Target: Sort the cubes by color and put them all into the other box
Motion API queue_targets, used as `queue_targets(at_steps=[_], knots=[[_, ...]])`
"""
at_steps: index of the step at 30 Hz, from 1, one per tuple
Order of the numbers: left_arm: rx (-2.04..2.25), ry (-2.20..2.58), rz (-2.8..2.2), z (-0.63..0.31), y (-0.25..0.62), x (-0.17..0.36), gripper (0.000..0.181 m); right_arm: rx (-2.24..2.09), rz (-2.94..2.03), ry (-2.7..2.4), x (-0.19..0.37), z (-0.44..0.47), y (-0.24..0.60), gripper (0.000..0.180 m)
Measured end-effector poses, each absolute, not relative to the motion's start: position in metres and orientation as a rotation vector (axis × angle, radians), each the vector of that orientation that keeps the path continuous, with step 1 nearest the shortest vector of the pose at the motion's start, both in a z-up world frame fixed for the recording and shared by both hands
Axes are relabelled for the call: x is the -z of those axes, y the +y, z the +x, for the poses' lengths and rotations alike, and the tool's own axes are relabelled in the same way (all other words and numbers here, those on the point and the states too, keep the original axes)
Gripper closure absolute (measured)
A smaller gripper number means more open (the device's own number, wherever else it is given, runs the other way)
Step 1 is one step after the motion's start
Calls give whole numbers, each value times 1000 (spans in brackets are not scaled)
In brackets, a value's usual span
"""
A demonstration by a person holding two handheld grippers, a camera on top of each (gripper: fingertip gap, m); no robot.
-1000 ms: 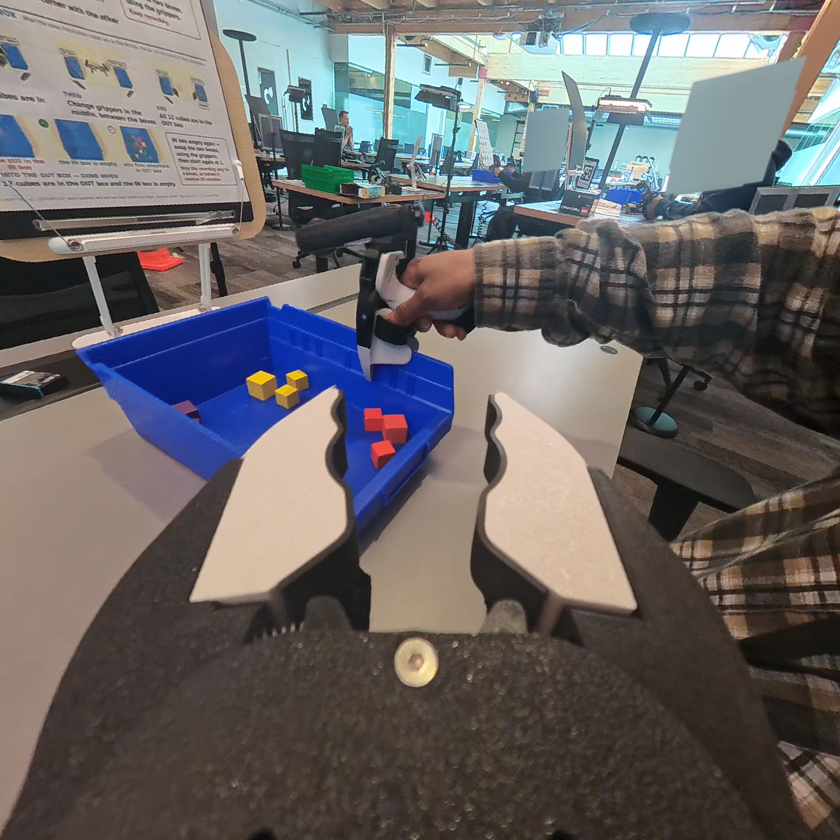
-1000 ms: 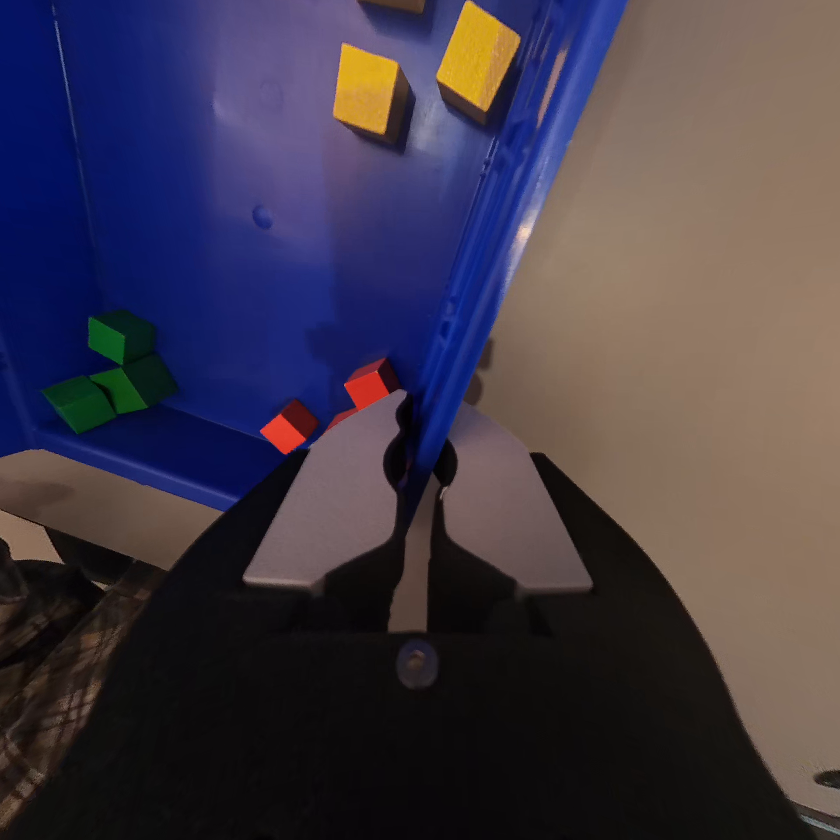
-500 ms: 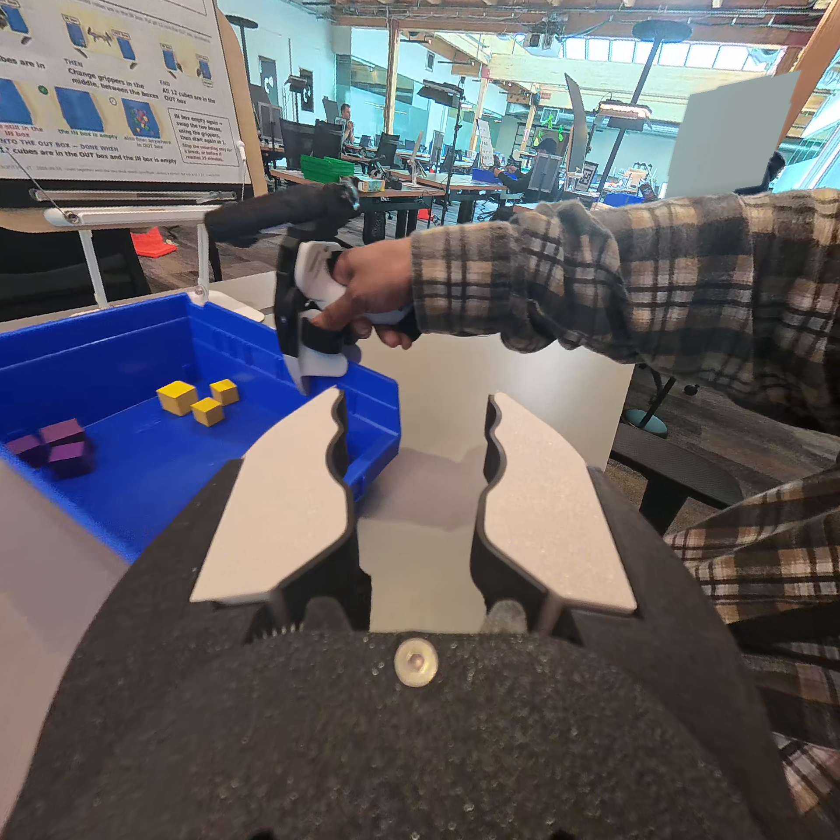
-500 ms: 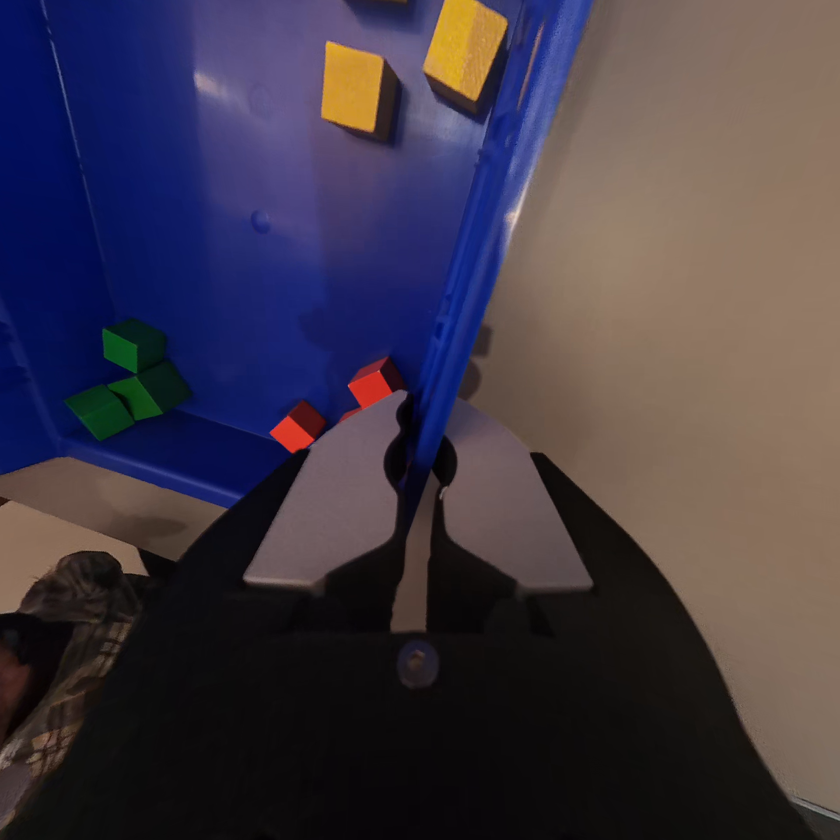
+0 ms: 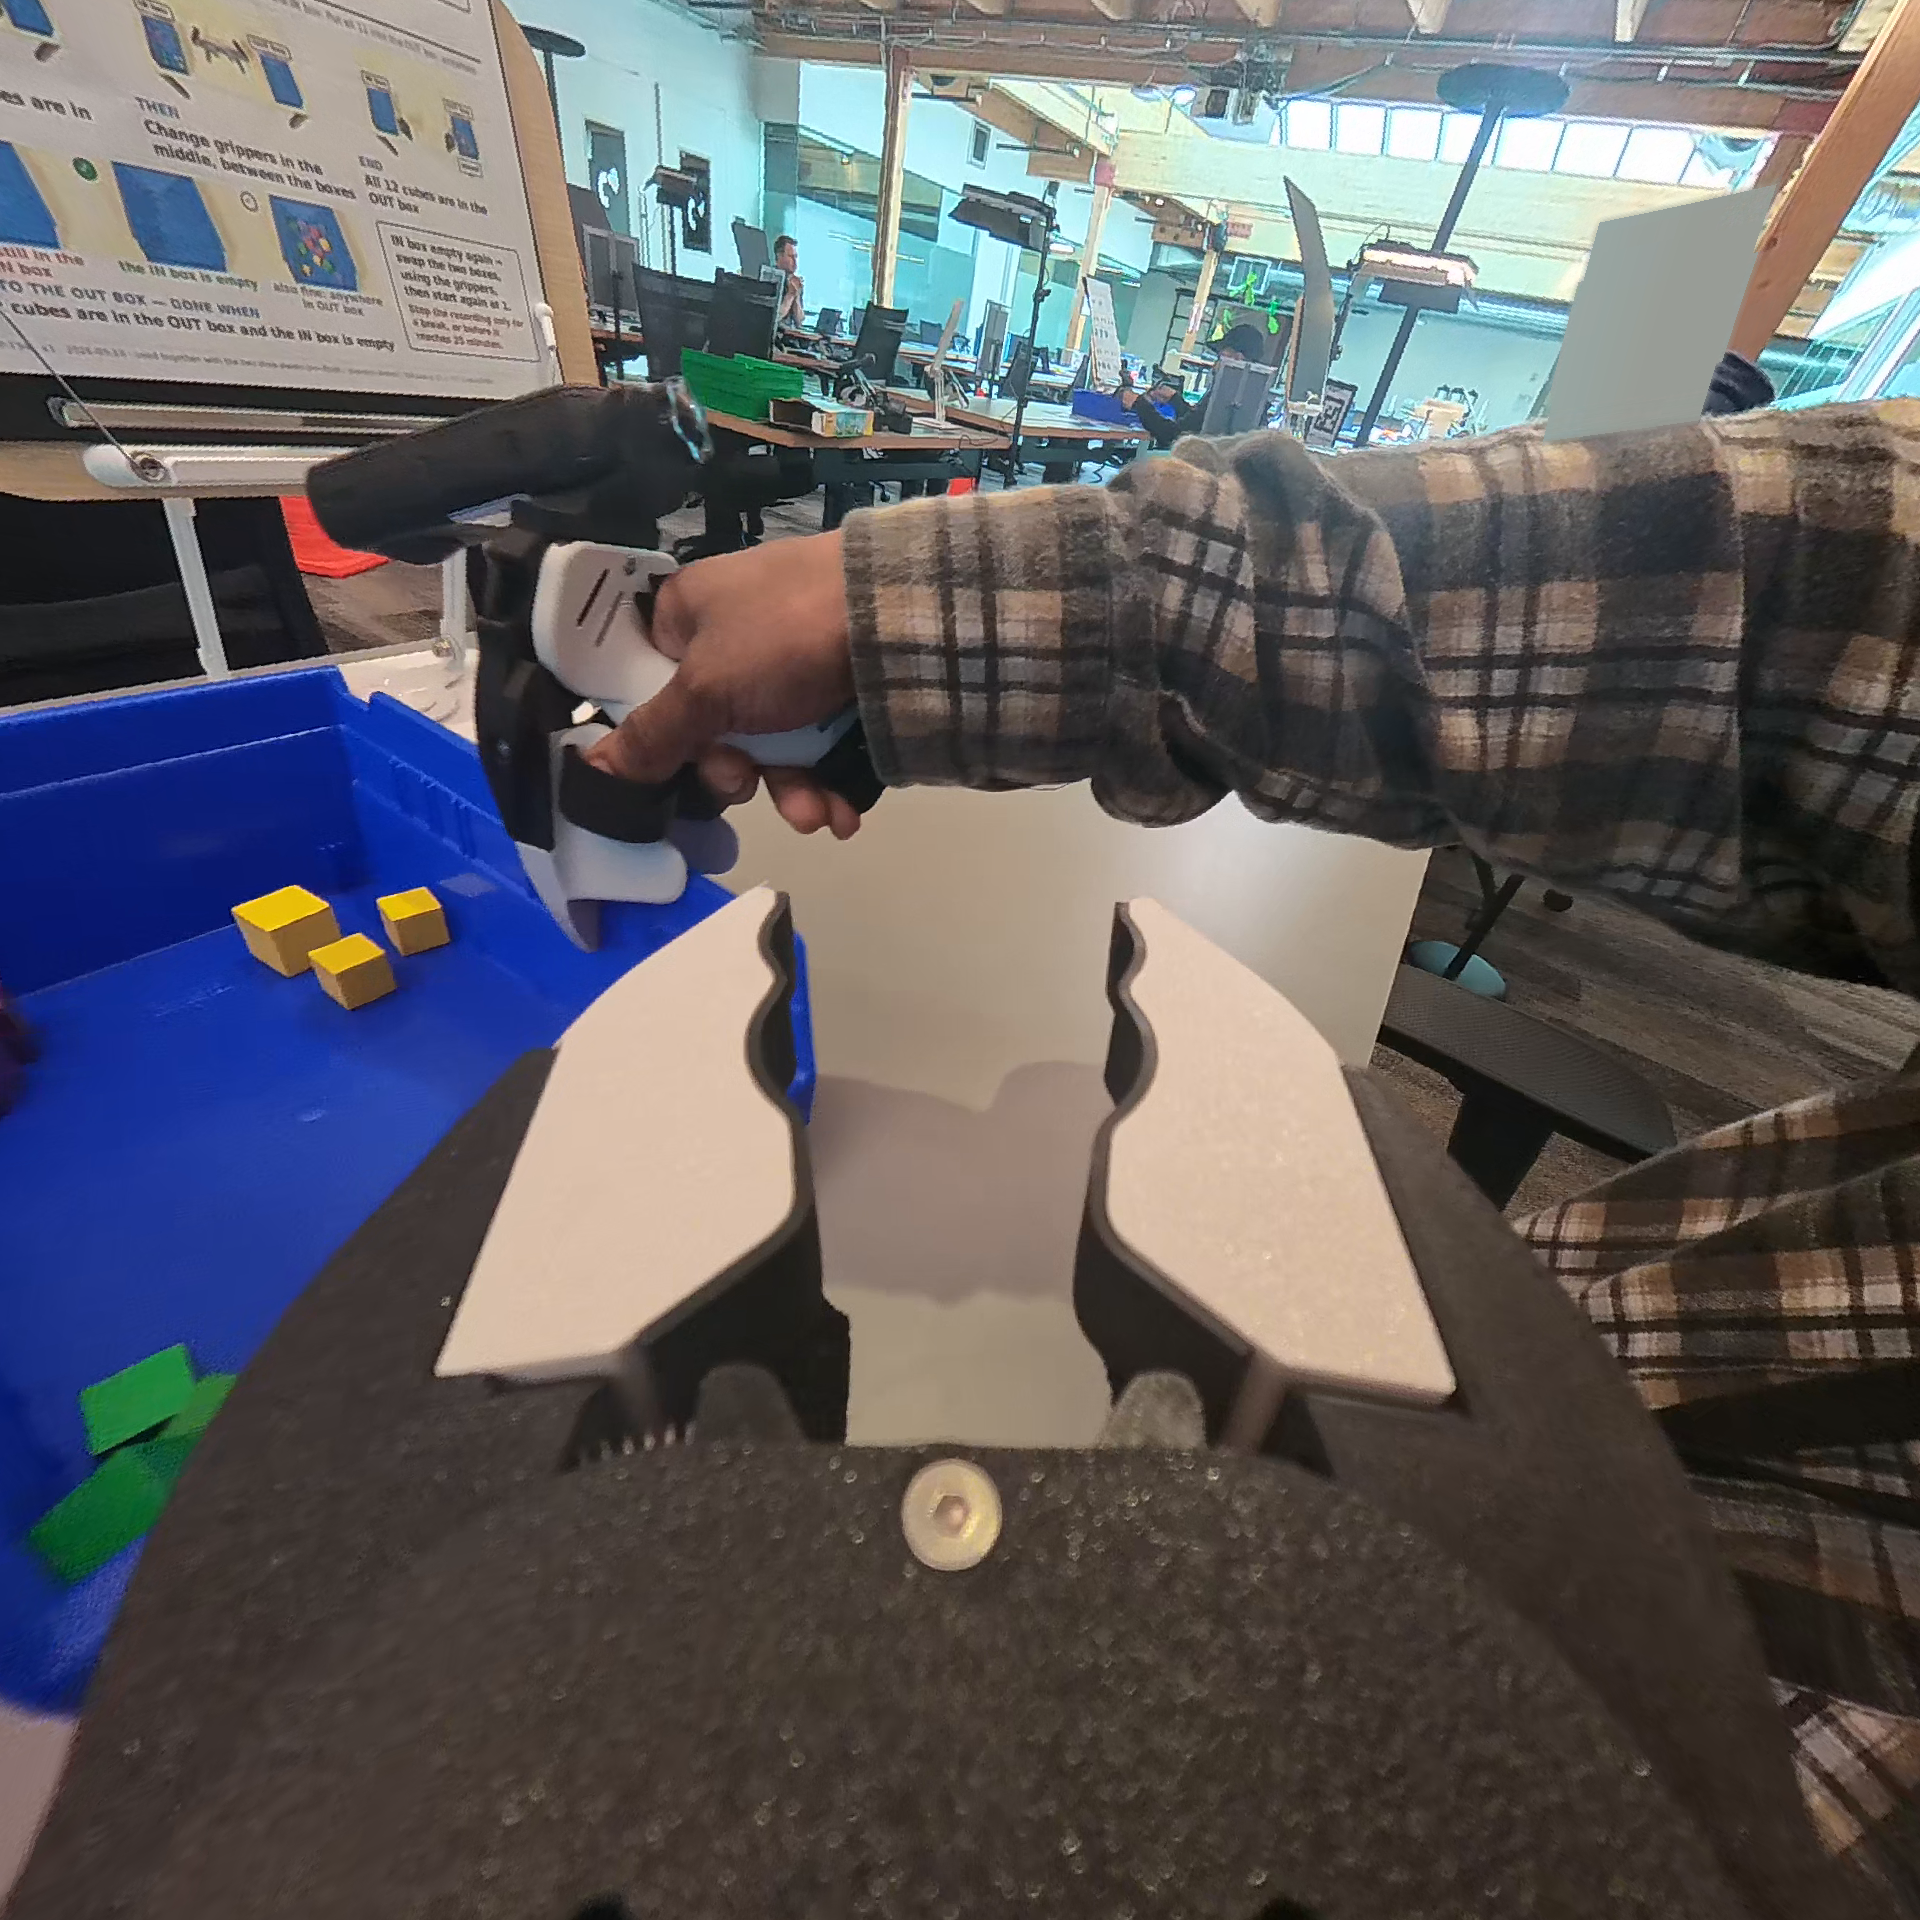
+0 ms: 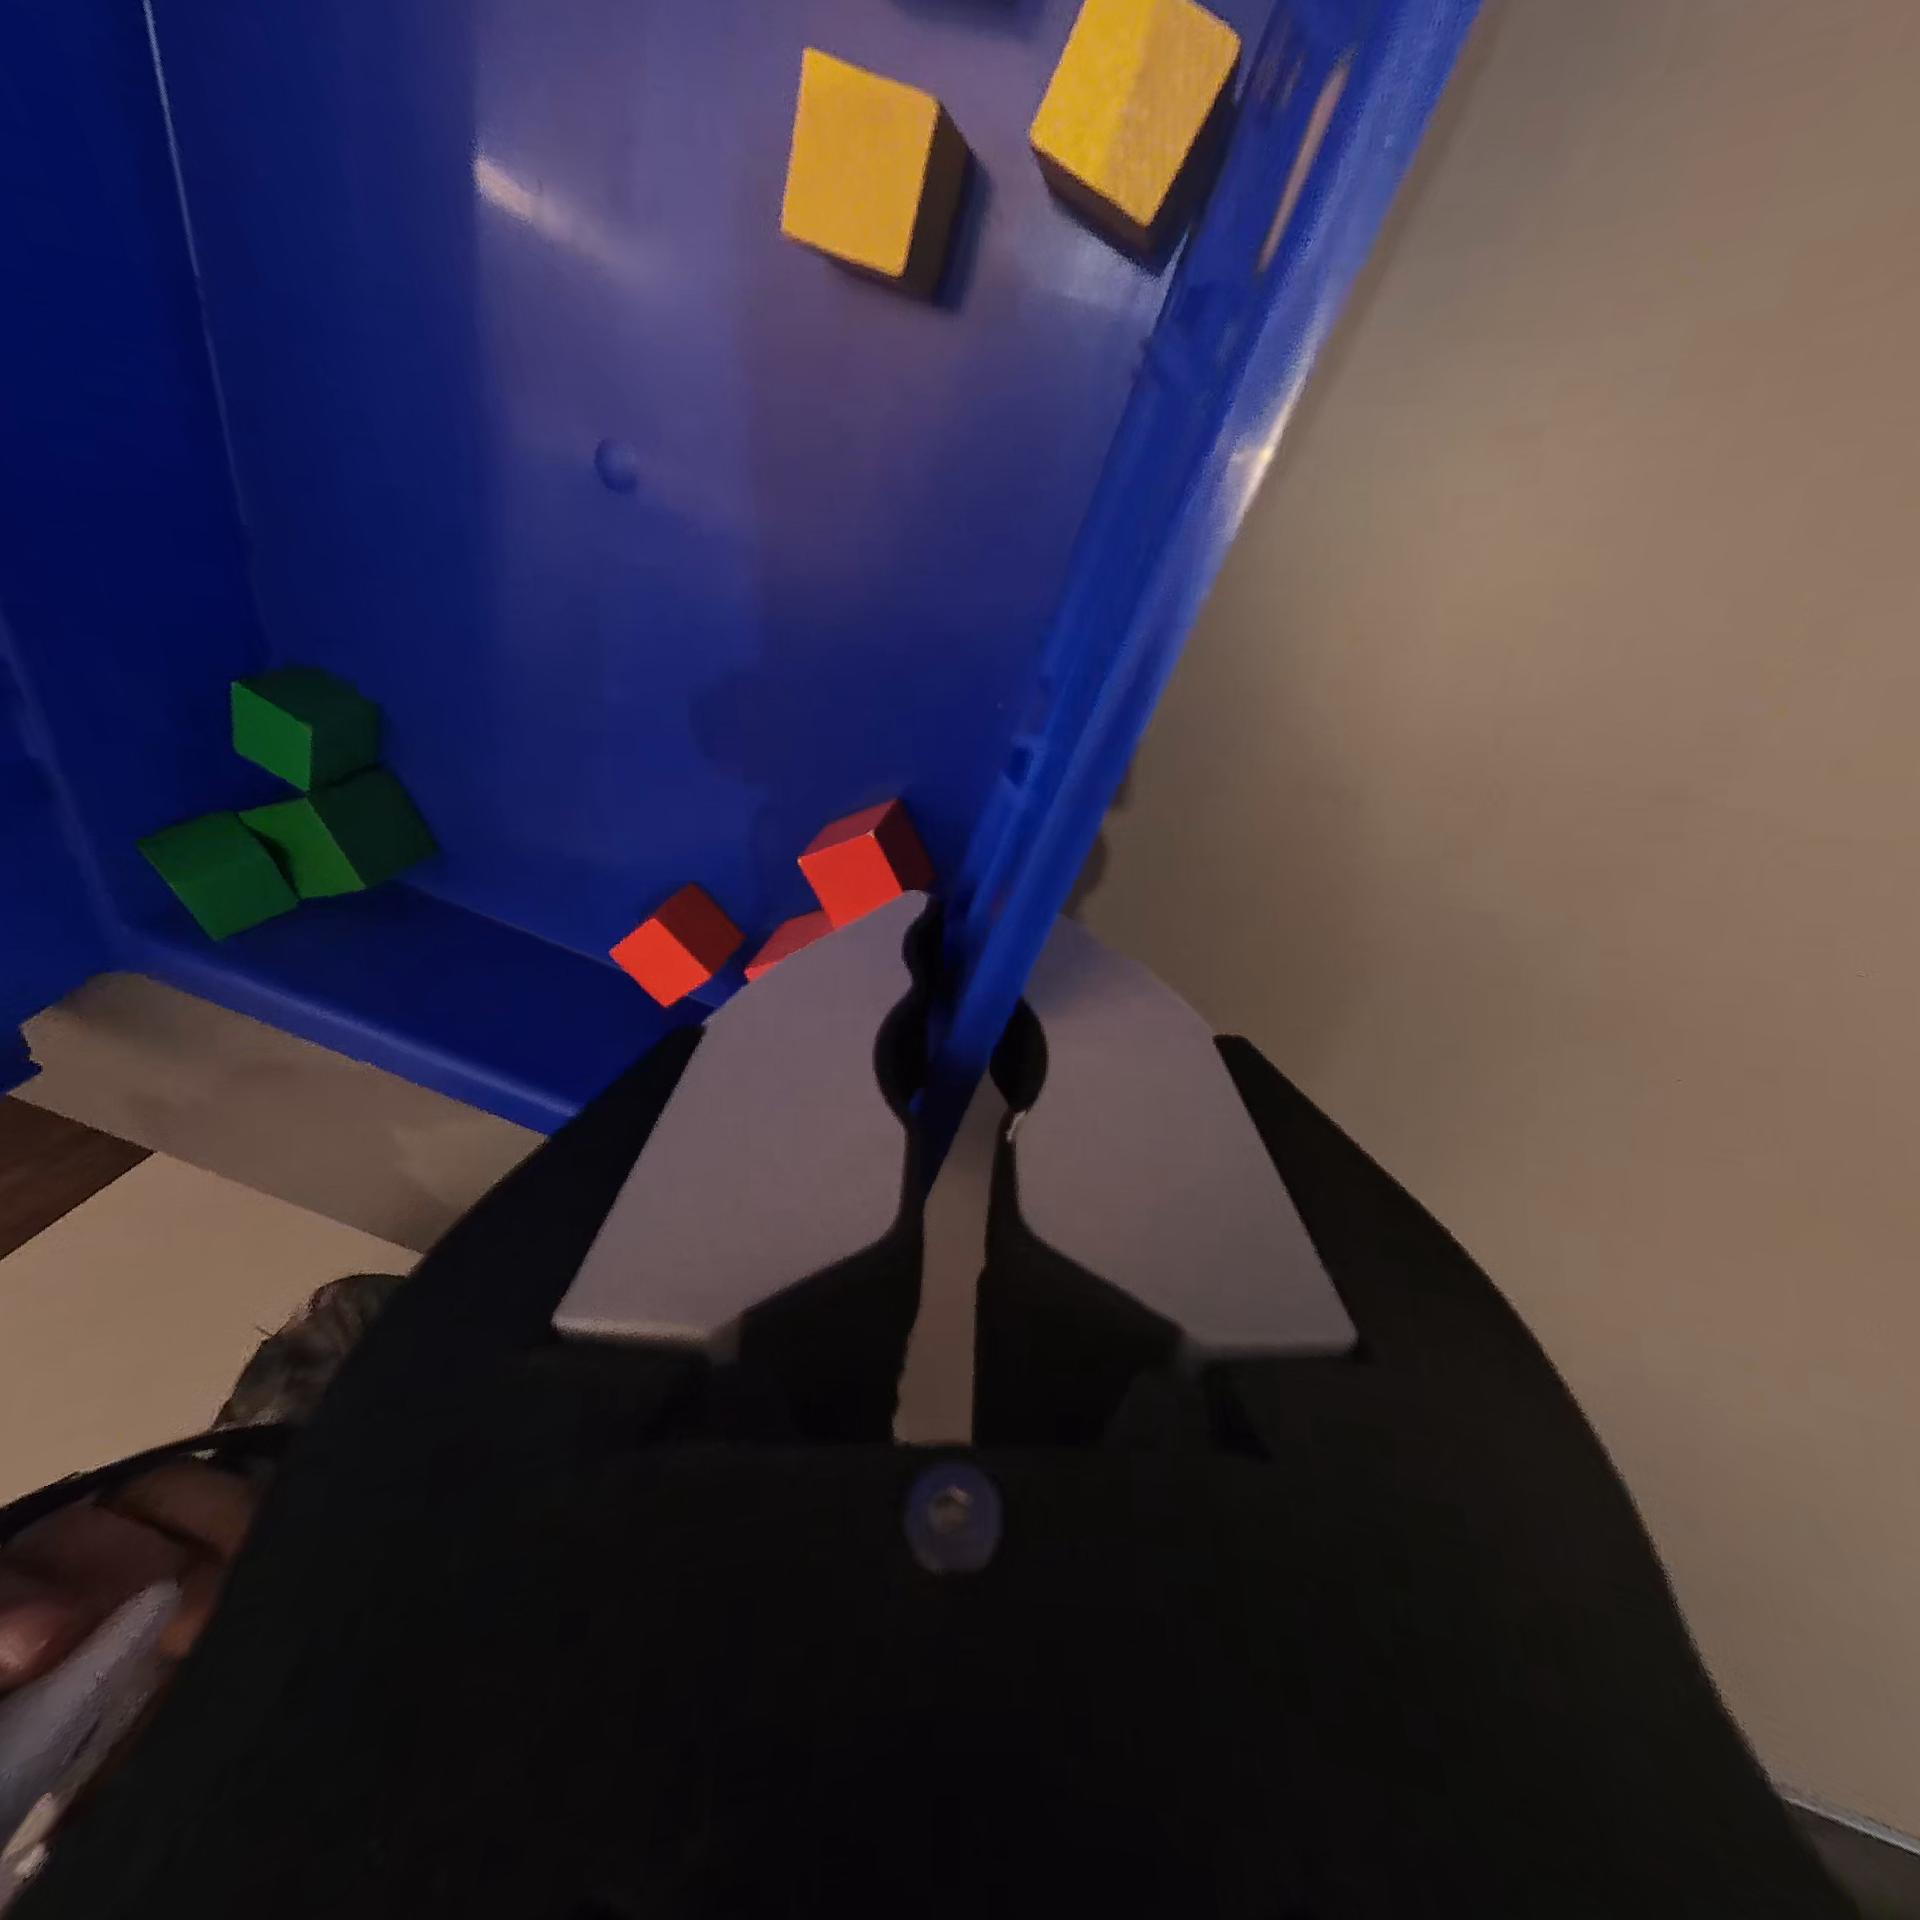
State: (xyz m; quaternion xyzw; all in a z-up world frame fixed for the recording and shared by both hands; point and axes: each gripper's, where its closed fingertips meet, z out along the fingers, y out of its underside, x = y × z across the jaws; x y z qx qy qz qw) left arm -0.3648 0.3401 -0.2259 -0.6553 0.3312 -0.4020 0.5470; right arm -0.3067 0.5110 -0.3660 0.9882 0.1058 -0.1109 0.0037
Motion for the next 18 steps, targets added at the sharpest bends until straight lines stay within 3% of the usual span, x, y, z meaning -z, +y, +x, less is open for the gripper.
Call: queue_targets(at_steps=[18], knots=[[948, 773, -1577, -372, 338, 232, 123, 368, 3075, 409, 366, -343, 522, 172]])
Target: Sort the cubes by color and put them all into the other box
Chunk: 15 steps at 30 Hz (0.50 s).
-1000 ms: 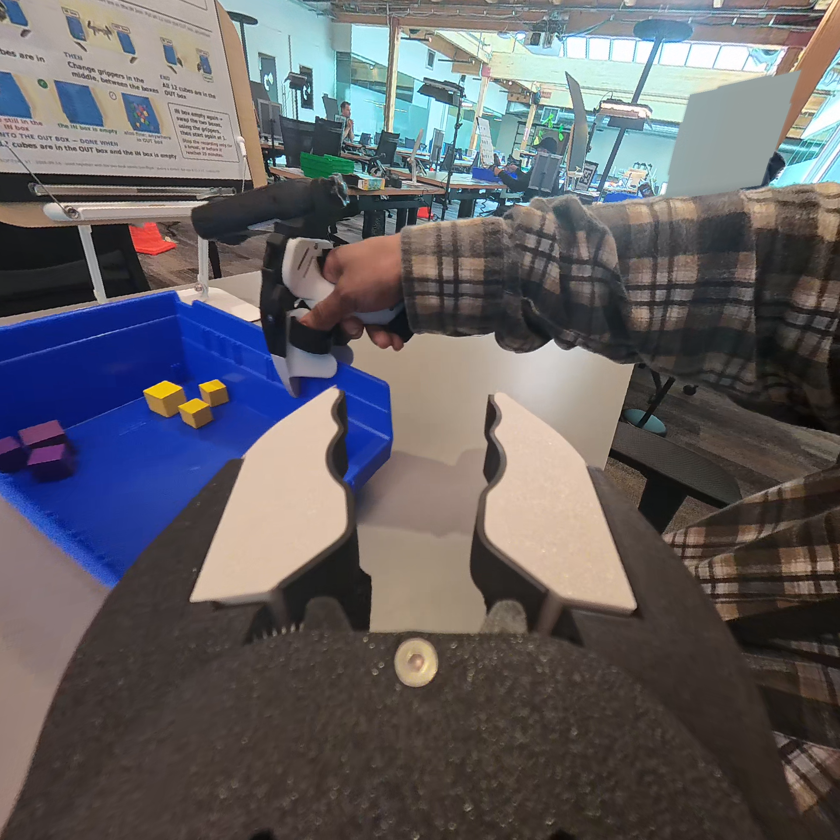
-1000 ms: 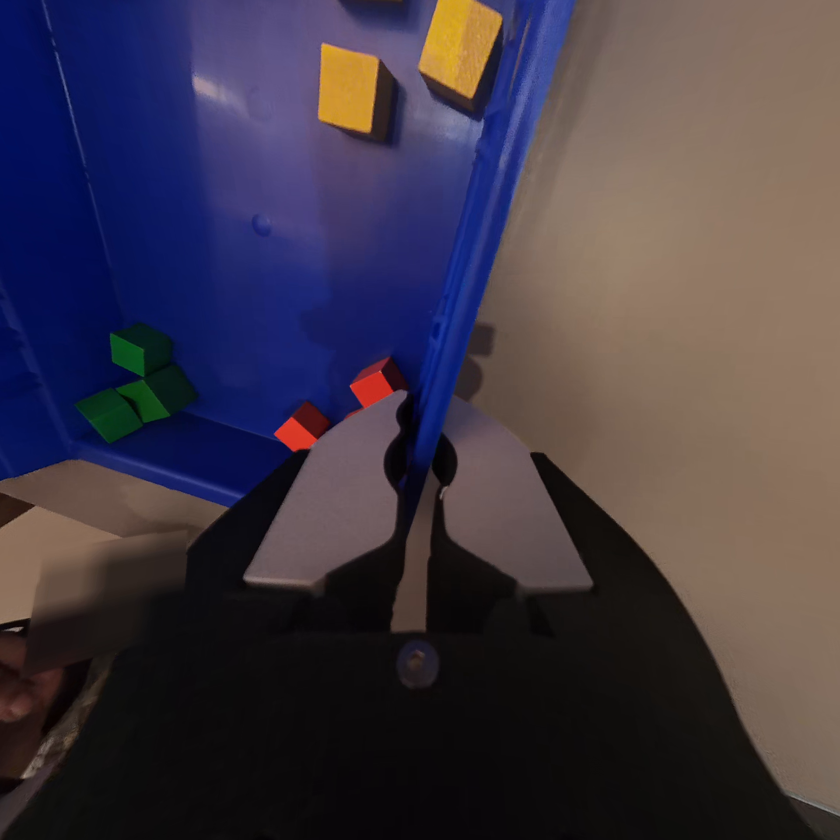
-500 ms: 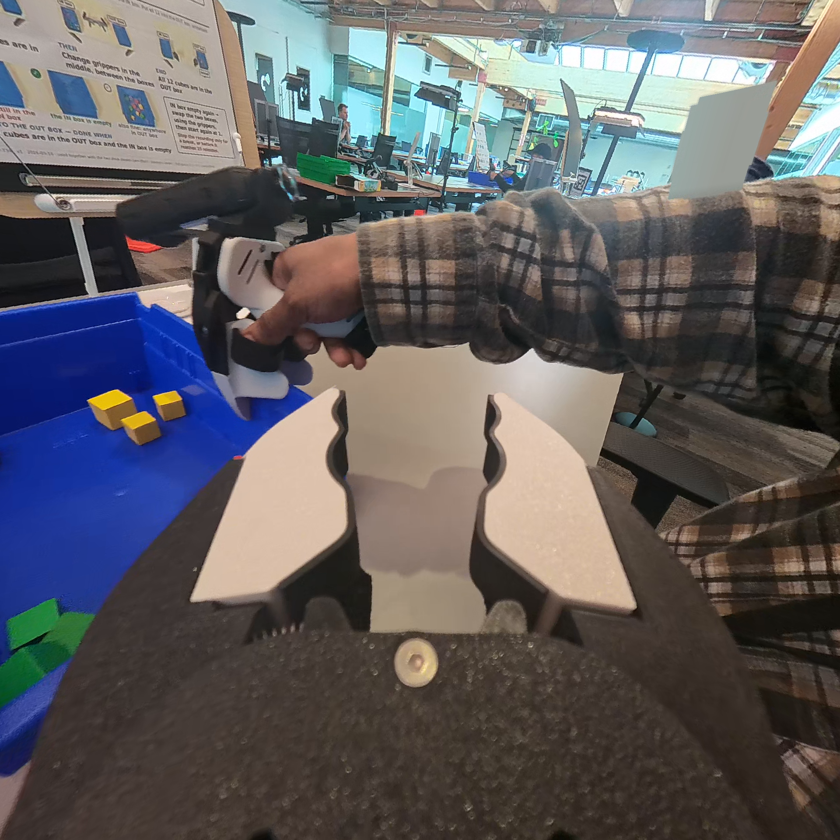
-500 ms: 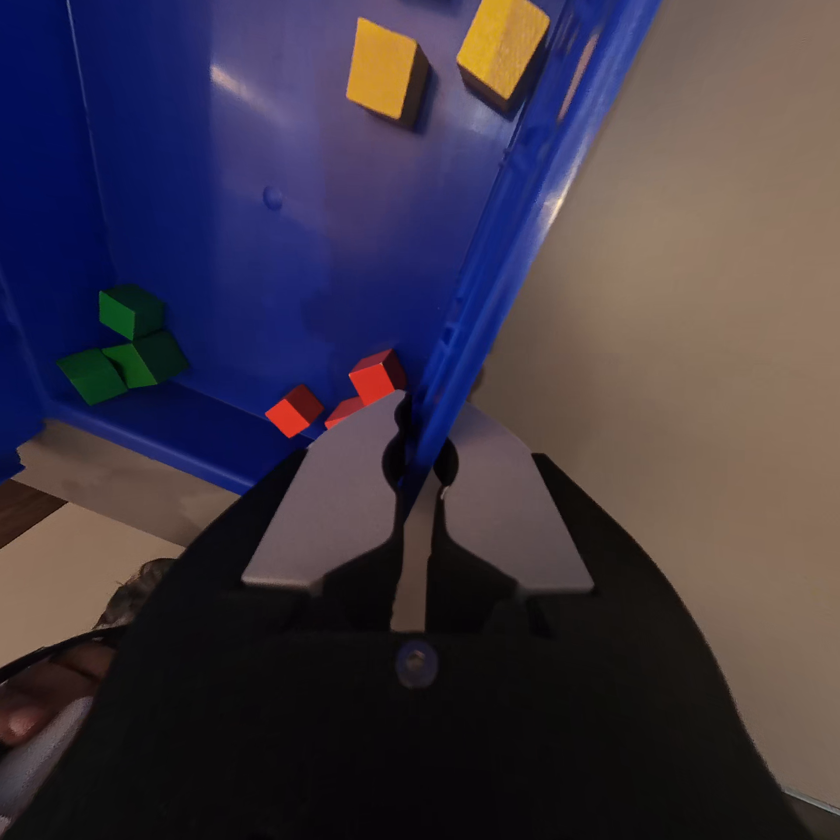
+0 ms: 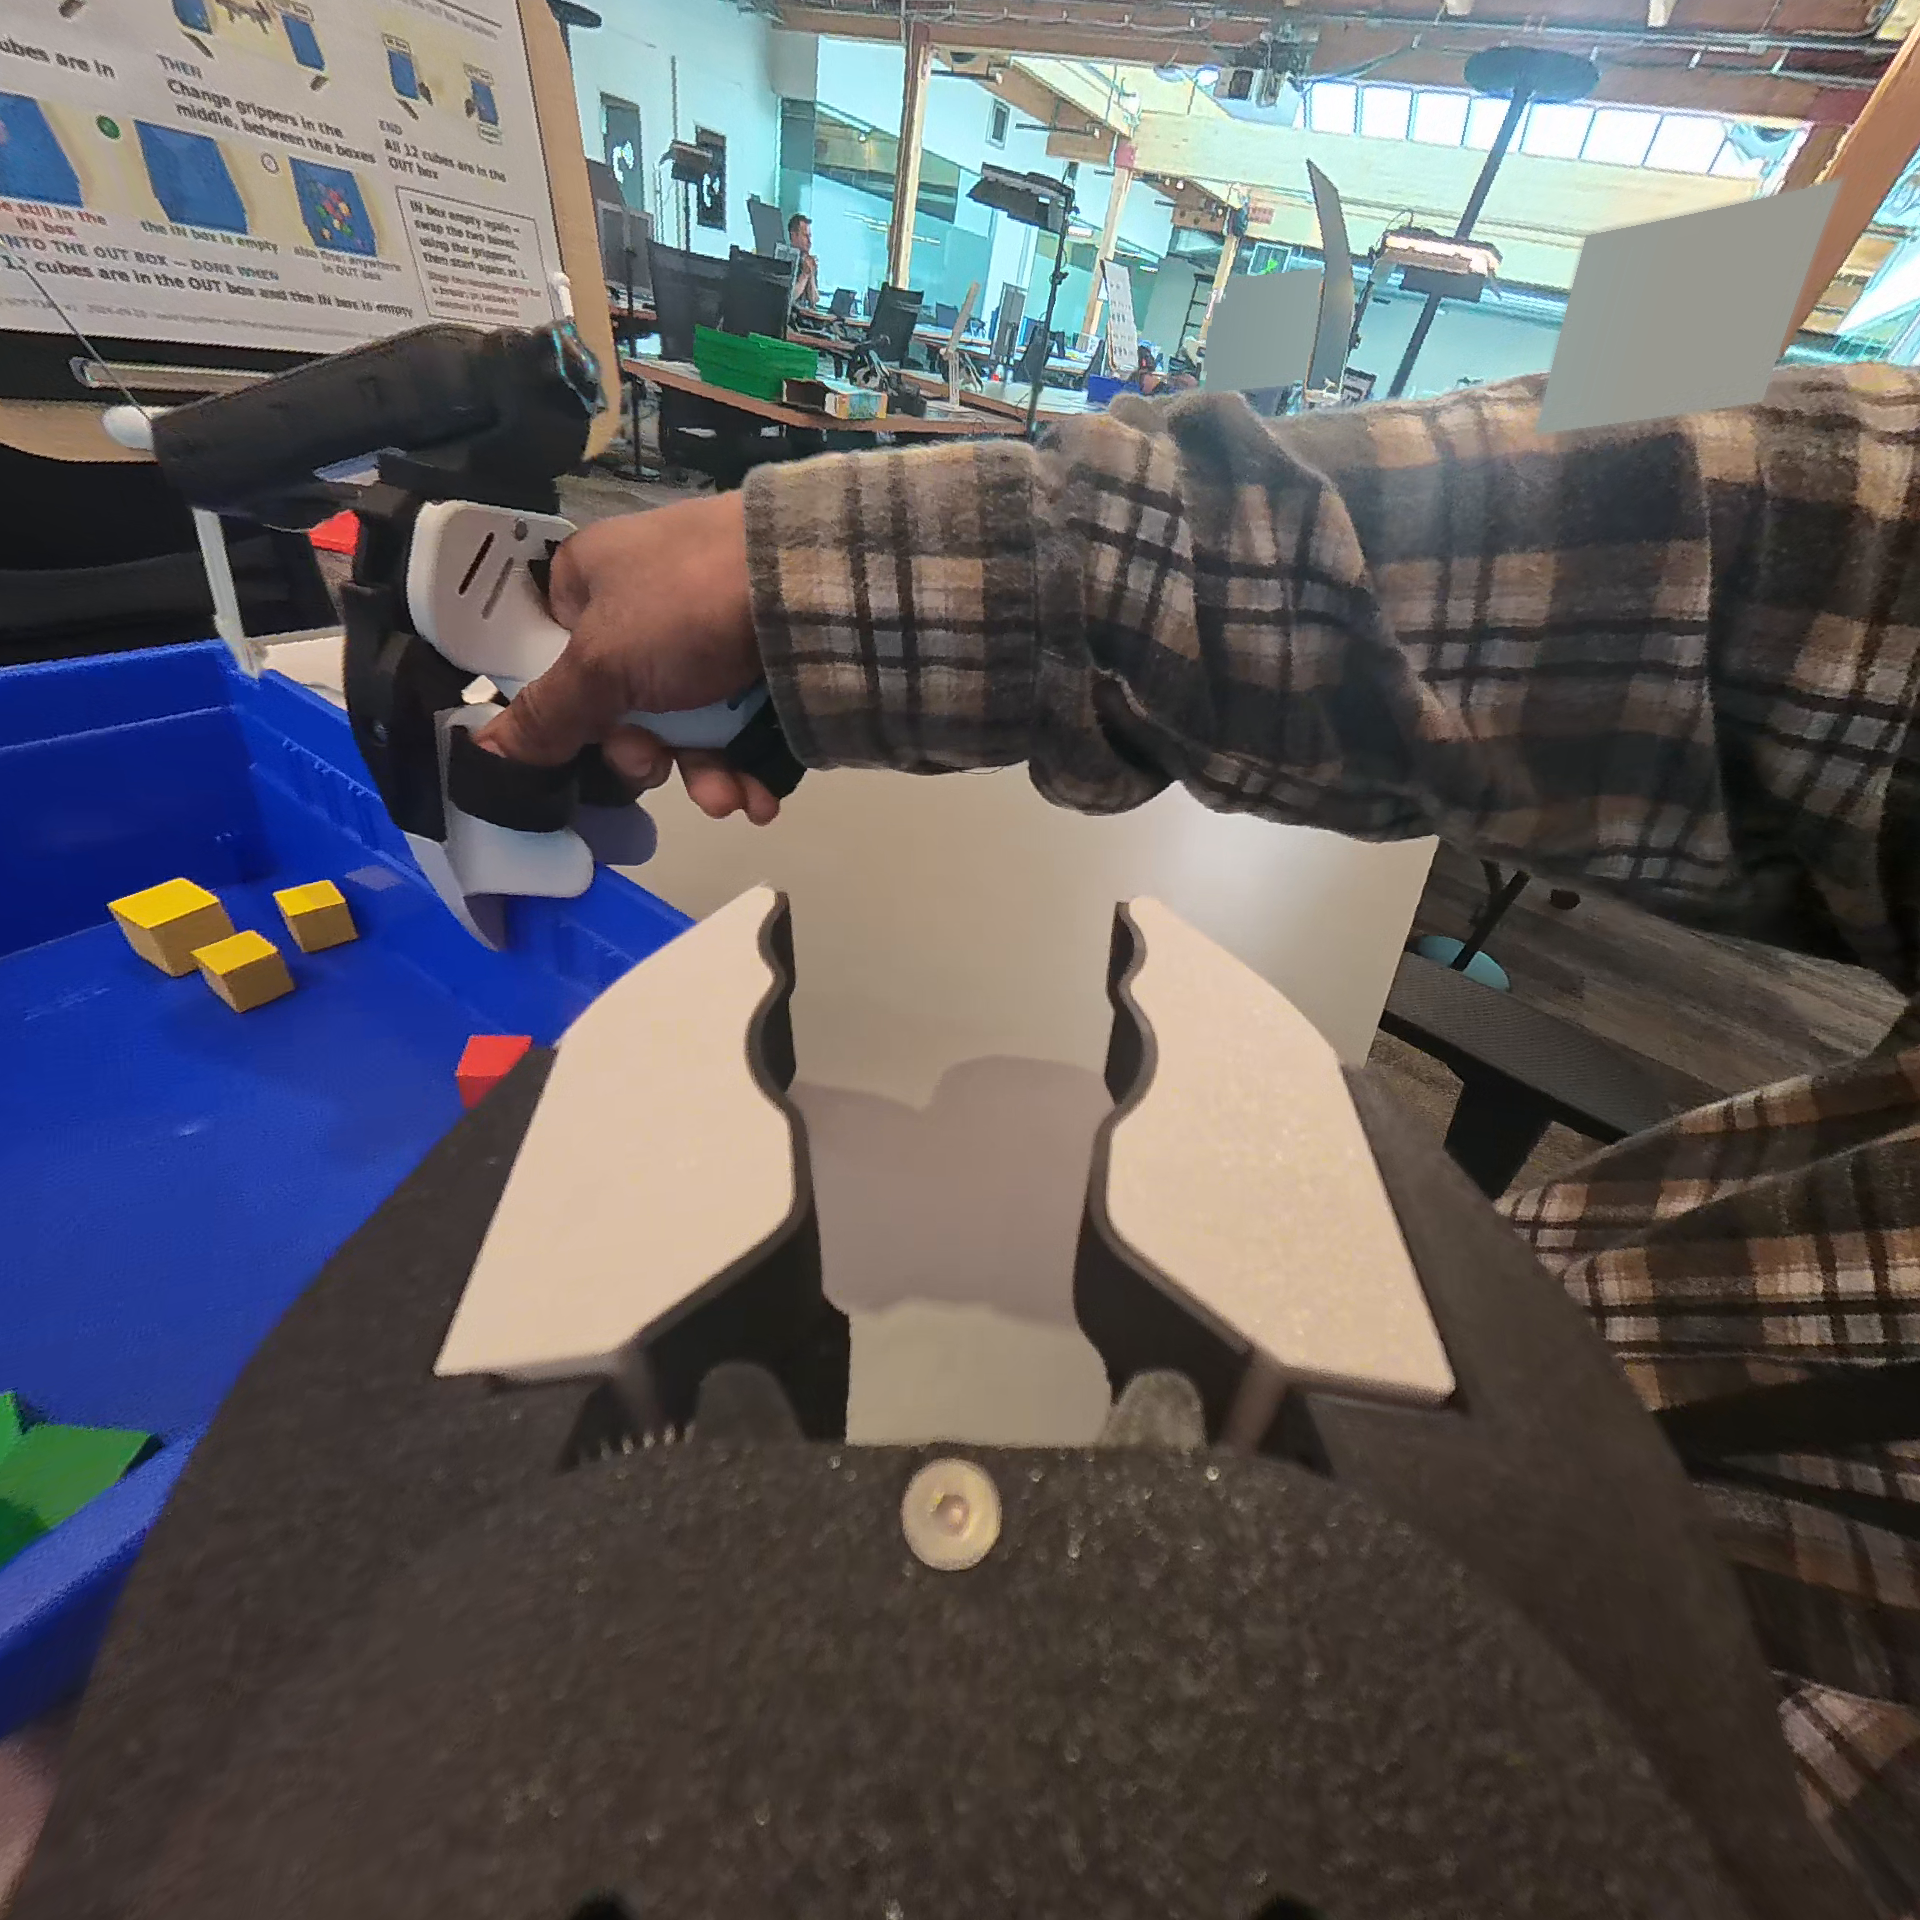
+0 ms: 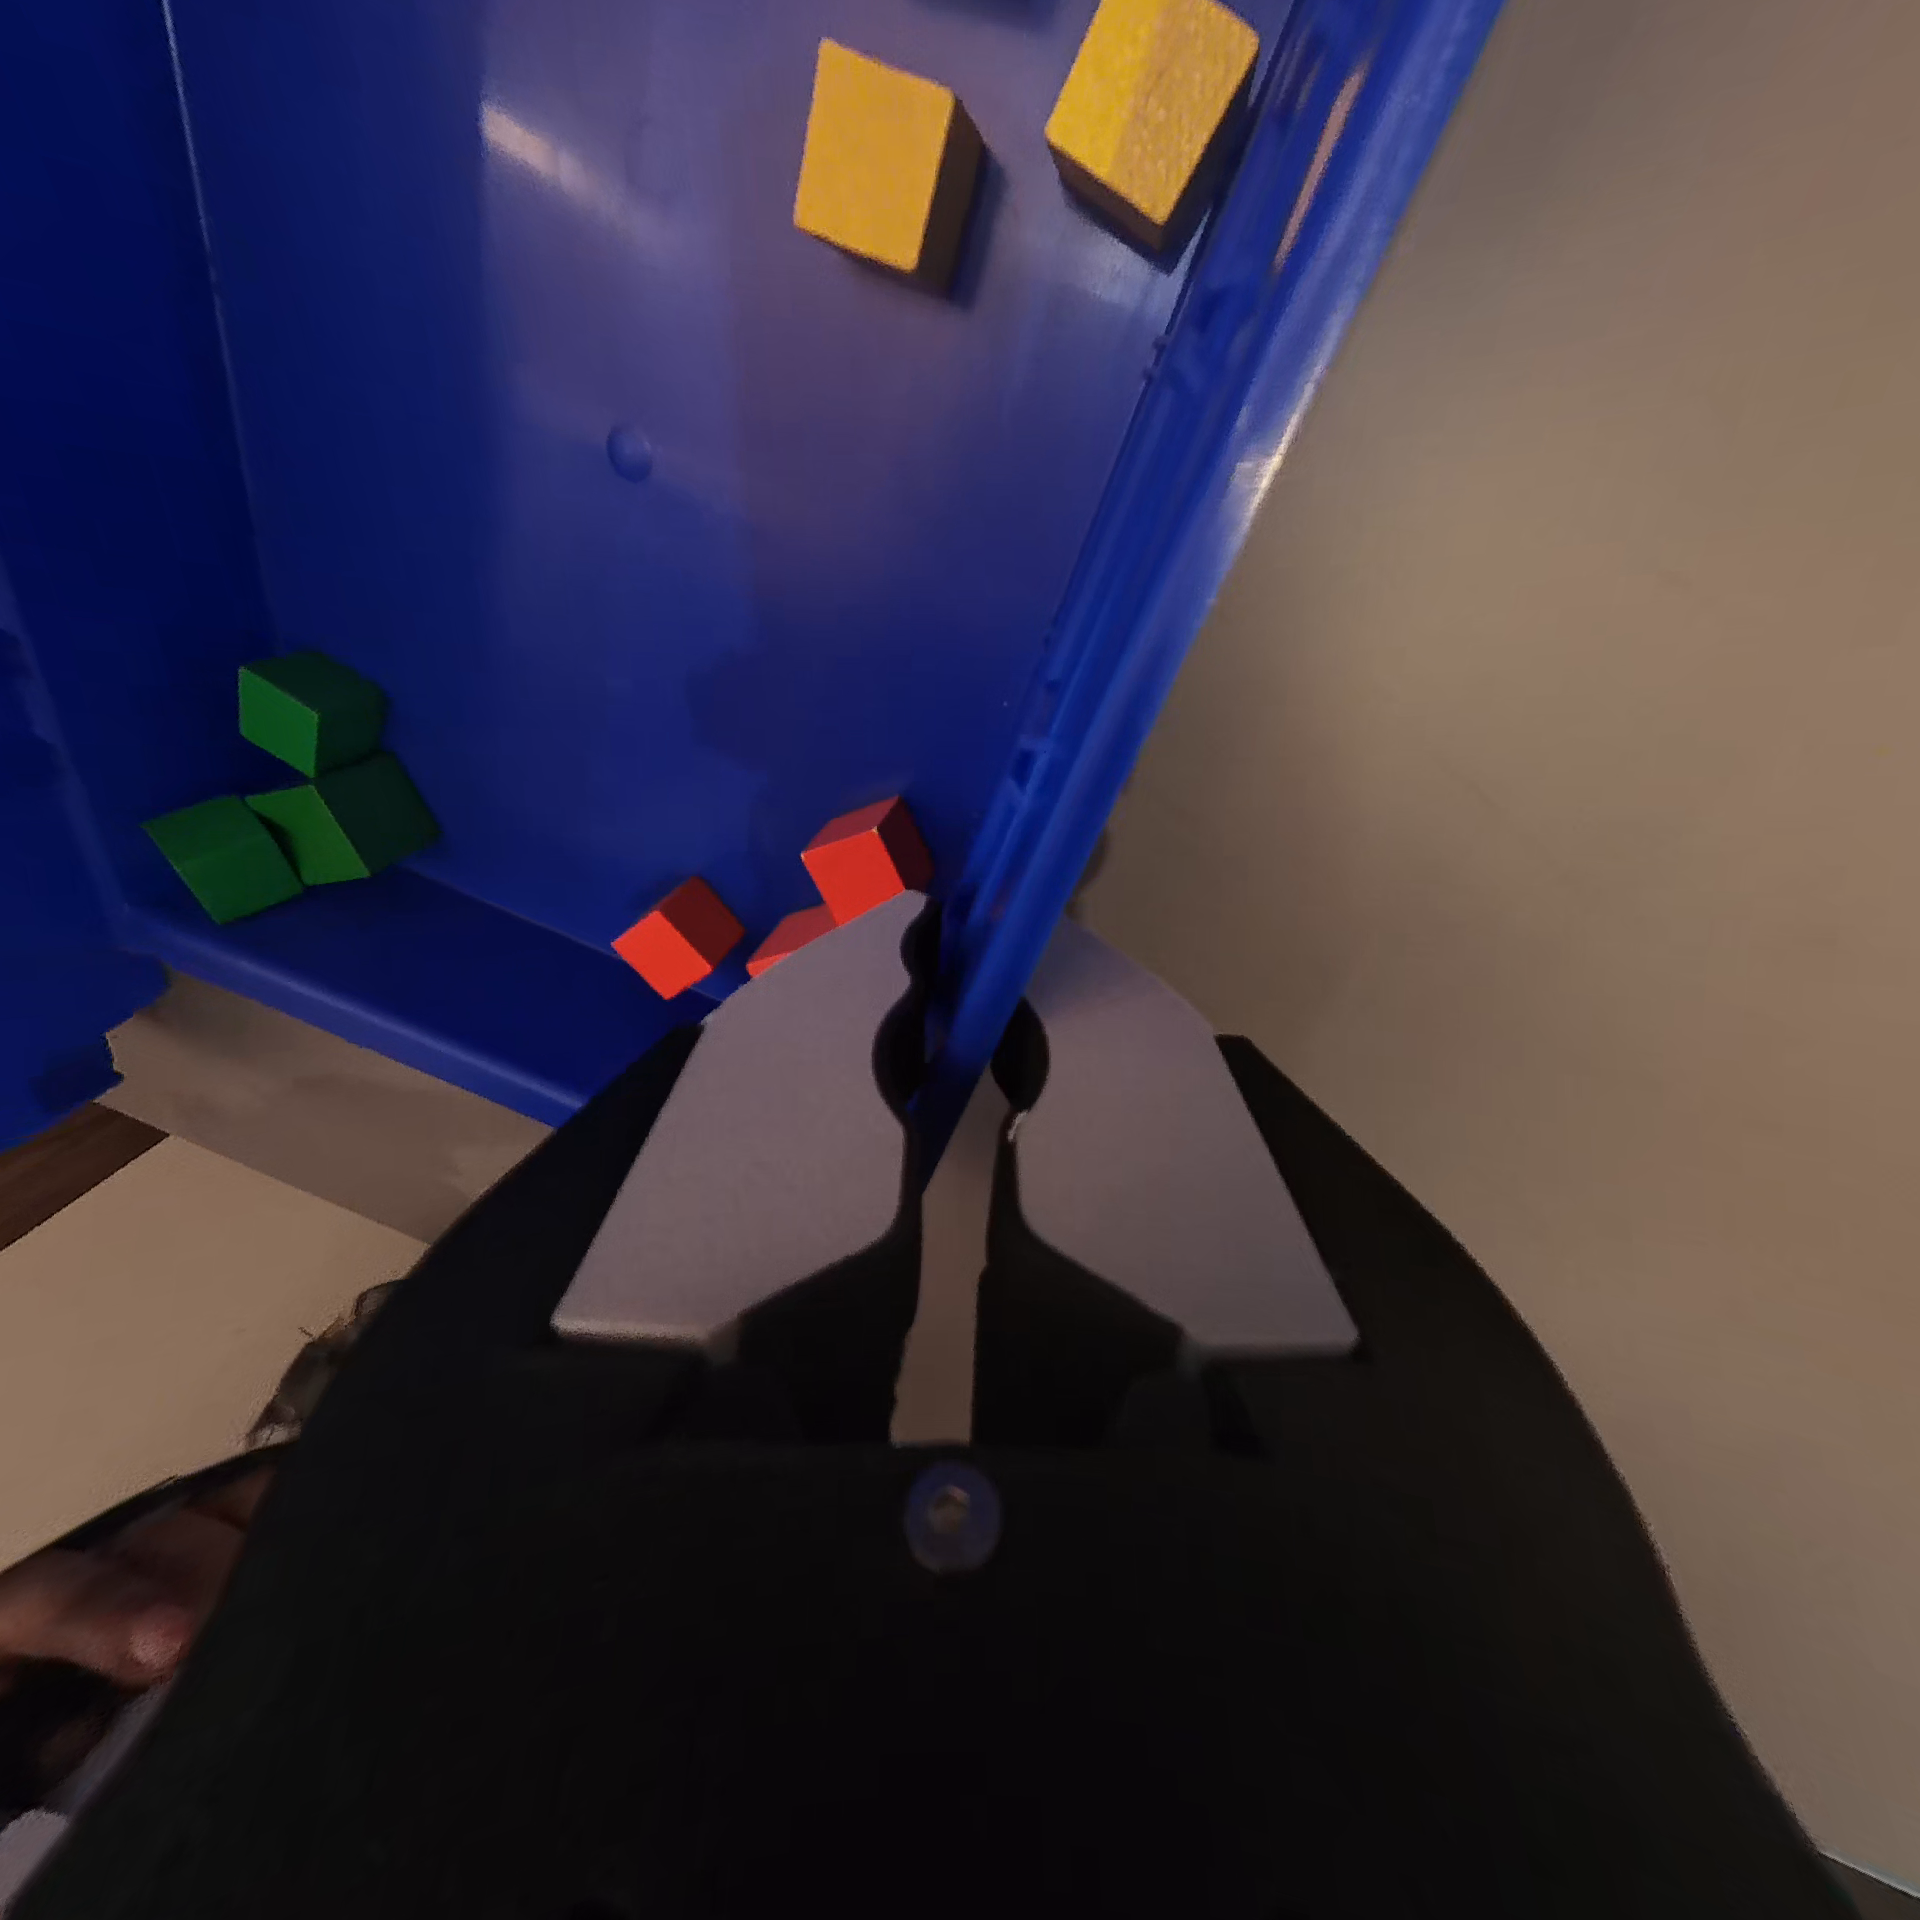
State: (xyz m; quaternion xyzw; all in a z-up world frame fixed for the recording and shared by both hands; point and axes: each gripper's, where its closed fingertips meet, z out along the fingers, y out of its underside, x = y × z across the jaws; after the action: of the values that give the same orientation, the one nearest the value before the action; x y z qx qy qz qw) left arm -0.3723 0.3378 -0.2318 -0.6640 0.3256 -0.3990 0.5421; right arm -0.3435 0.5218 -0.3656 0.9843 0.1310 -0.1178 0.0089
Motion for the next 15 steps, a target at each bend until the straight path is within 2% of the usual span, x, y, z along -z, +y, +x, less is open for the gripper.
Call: queue_targets(at_steps=[5, 9, 15], knots=[[928, 760, -1588, -379, 338, 232, 122, 437, 3058, 429, 365, -354, 525, 170], [844, 717, -1606, -399, 343, 228, 120, 682, 2960, 446, 356, -361, 510, 154], [558, 522, -1681, -483, 361, 216, 113, 1037, 2944, 656, 317, -329, 489, 142]])
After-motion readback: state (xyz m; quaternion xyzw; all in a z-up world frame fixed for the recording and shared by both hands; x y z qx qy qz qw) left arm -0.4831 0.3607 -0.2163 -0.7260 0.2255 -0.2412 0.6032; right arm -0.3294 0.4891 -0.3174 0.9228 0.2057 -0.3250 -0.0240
